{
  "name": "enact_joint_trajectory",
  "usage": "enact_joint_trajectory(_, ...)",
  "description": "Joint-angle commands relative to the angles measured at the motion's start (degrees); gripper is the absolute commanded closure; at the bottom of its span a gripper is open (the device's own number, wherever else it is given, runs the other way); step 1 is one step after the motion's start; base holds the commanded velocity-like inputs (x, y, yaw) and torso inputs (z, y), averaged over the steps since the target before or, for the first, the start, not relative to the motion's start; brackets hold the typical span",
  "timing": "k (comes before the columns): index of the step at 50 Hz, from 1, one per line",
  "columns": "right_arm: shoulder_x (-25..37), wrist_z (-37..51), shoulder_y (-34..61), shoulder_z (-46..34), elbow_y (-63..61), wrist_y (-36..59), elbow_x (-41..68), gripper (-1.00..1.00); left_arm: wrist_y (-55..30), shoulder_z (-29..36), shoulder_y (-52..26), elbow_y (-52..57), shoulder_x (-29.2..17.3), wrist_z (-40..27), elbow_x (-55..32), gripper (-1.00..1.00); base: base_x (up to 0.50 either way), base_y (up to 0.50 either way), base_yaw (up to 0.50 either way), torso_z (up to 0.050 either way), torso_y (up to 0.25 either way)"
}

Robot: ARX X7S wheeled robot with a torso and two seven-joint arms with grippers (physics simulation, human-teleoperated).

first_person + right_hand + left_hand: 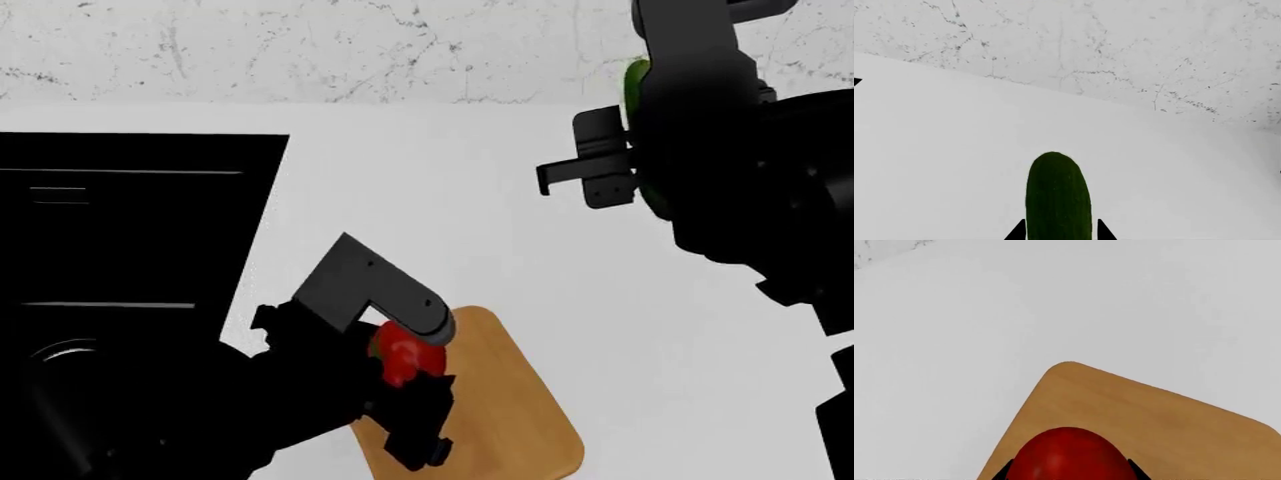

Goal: Pick the vegetables from the sink and place them on the cutting board.

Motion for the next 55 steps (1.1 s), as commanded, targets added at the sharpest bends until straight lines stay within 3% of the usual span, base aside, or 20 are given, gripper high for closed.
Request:
enact_joint_trajectory(1,-0.87,-1.84,-0.53,1.06,-1.51,0.93,-2.6,1.0,-1.06,-1.36,1.03,0.52,1.35,0.72,-2.29,-1.0,0.0,0.0,0.0,0.0,0.0)
enact_joint_trajectory(13,-0.66,-1.55,-0.76,1.19,-2.0,1.25,-2.19,1.0,-0.46,-0.76,0.57,1.56,0.83,0.17,-2.15,-1.0,0.0,0.0,0.0,0.0,0.0)
enact_joint_trajectory(19,-0.41,-1.12,-0.52,1.48,-2.58,1.72,-1.79,1.0,0.46,-5.59,-2.73,3.9,0.29,-2.17,-3.51,-1.0,0.0,0.0,0.0,0.0,0.0)
enact_joint_trajectory(32,-0.54,-0.41,-1.52,1.61,-2.68,2.49,-1.02,1.0,-0.16,-9.37,-4.63,5.72,-0.19,-4.18,-6.14,-1.0,0.0,0.0,0.0,0.0,0.0)
enact_joint_trajectory(48,-4.61,-0.95,3.75,5.09,5.12,13.23,6.86,1.0,3.87,-19.83,-5.06,6.99,-1.83,-7.84,-10.33,-1.0,0.0,0.0,0.0,0.0,0.0)
enact_joint_trajectory(55,-6.52,11.18,3.85,14.56,6.29,19.44,16.87,1.0,7.05,-24.49,-4.63,7.08,-3.91,-9.97,-10.47,-1.0,0.0,0.0,0.0,0.0,0.0)
